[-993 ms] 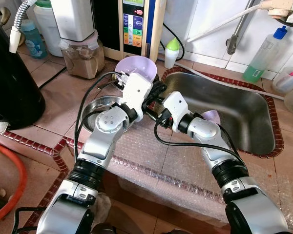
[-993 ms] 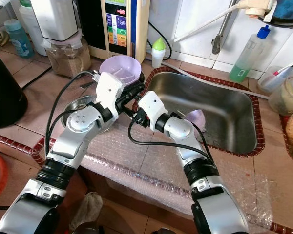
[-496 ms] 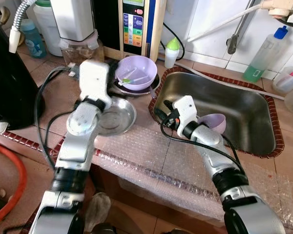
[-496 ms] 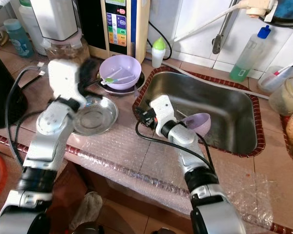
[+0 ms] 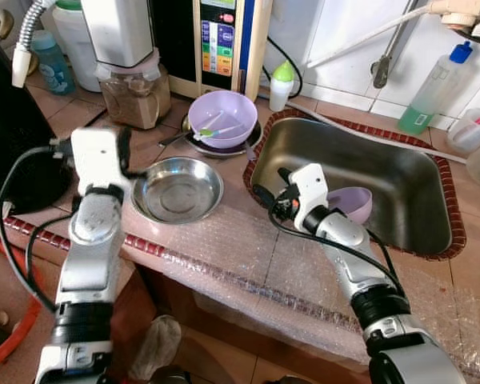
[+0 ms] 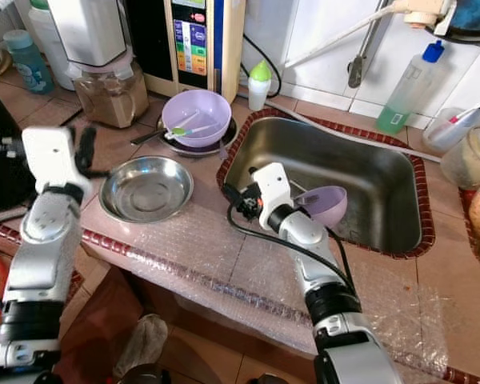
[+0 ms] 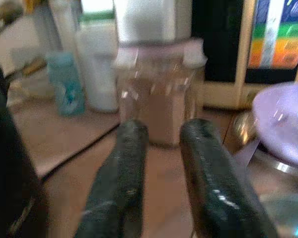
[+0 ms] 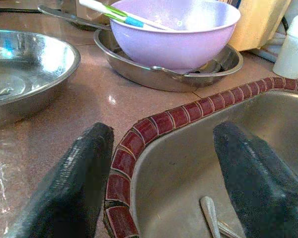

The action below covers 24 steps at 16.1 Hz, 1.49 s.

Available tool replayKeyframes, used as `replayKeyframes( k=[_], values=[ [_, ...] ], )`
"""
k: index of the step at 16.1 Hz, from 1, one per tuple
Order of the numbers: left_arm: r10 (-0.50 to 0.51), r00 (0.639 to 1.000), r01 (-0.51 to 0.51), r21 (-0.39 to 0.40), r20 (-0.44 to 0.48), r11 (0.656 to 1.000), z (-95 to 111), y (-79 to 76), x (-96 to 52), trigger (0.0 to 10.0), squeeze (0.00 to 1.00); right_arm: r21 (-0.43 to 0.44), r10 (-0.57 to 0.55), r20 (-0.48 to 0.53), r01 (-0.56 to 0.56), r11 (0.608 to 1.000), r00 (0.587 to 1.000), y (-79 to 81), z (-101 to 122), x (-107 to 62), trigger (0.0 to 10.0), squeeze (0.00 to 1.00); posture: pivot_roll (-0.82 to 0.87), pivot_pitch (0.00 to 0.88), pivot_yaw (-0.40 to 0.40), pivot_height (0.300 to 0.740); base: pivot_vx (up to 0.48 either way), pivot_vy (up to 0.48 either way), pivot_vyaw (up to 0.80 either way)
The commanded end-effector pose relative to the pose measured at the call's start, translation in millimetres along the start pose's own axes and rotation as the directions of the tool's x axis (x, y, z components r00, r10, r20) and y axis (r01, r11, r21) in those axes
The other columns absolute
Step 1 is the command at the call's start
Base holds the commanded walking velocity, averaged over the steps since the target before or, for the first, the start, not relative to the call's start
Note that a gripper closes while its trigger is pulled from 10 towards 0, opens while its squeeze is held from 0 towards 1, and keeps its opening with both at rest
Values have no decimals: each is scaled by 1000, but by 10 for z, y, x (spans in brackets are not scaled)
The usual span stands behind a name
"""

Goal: Kitchen organization

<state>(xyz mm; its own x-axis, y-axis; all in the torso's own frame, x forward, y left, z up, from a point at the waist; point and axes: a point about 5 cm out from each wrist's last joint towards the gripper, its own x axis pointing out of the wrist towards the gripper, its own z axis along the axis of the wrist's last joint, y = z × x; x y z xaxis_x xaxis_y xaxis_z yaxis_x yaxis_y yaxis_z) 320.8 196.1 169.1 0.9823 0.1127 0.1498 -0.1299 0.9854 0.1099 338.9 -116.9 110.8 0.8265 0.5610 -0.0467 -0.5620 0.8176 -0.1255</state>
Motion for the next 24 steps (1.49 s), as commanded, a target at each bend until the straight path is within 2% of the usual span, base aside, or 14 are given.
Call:
replayKeyframes(
  k=[1,5,8,11,16,18,19,20,21,22,23,24],
  values=[
    [0,999,0,-7,-41,1000,-41,5,-13,10000,1000,-2,0,5,0,1000,1000,-1,23,1,10000,1000,90,28,-34,740,0,0,0],
    [-9,995,8,-8,-97,1000,-119,30,-54,10000,1000,-3,3,-1,-3,1000,1000,26,11,0,10000,1000,93,25,-30,740,0,0,0],
    [-34,983,22,-67,-181,997,-218,11,-75,10000,1000,-4,7,-2,-7,1000,1000,45,9,8,10000,1000,93,24,-28,740,0,0,0],
    [-54,977,36,-92,-207,995,-243,-13,-81,10000,1000,-4,5,-2,-5,1000,1000,47,10,9,10000,1000,94,25,-24,740,0,0,0],
    [-136,960,106,-132,-244,986,-232,-88,-65,10000,1000,-5,-1,0,1,1000,1000,58,10,13,10000,1000,92,22,-15,740,0,0,0],
    [-190,935,150,-152,-299,977,-282,-149,-83,10000,1000,-3,11,-2,-11,1000,1000,70,13,23,10000,1000,92,23,-13,740,0,0,0],
    [-198,930,155,-159,-309,975,-292,-156,-85,10000,1000,-2,20,-2,-20,1000,1000,81,14,27,10000,894,92,23,-12,740,0,0,0],
    [-210,924,163,-166,-320,973,-300,-165,-86,10000,1000,-2,29,-3,-29,1000,1000,94,14,30,10000,86,92,23,-12,740,0,0,0],
    [-236,913,188,-170,-334,967,-313,-192,-87,10000,1000,-6,37,-6,-37,999,999,108,8,30,10000,0,92,23,-12,740,0,0,0],
    [-255,903,206,-173,-347,963,-324,-213,-90,10000,0,-8,41,-7,-41,999,999,119,3,31,10000,0,92,23,-12,740,0,0,0],
    [-269,891,216,-180,-365,960,-338,-229,-96,6431,0,-11,44,-9,-44,999,999,129,0,32,10000,0,92,23,-12,740,0,0,0],
    [-284,883,226,-191,-375,955,-345,-239,-99,2431,0,-15,44,-10,-44,999,999,130,0,34,10000,0,92,23,-12,740,0,0,0]
  ],
)
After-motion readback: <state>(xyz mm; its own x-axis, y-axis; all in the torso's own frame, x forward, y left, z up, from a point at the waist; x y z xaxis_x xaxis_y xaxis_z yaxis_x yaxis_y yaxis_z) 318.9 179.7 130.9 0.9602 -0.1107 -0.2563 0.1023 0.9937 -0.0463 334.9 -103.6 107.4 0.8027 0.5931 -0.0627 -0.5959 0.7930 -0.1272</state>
